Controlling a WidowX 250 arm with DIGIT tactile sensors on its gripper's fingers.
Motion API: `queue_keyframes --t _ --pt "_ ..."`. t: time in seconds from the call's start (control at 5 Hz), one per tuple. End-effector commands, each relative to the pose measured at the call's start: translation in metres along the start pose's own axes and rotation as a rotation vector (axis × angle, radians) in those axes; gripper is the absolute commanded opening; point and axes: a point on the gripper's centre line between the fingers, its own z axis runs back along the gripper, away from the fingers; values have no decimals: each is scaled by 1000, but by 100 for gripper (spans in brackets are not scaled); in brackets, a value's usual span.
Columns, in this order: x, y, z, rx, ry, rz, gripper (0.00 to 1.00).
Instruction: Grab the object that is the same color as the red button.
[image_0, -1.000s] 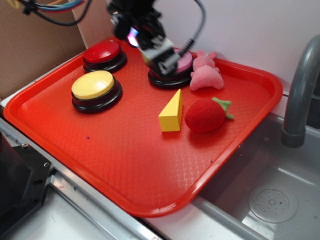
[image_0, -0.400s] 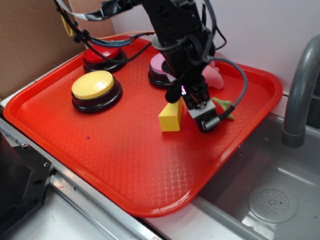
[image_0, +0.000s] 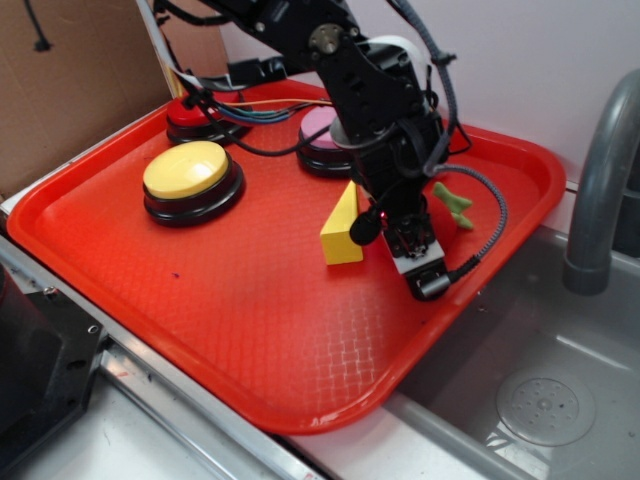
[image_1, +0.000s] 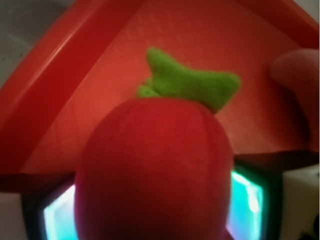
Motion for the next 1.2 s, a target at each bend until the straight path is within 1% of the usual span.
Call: queue_keyframes --t 0.0,0.2,0.4,0.6,0.8,1.0 --pt "14 -1 18 9 -57 20 0" --pt "13 10 48 -5 14 68 0" --pt "7 25 96 -1 97 108 0" --pt "-7 36 128 18 189 169 0" --pt "-34 49 153 25 255 271 0" --pt "-71 61 170 57 268 415 0"
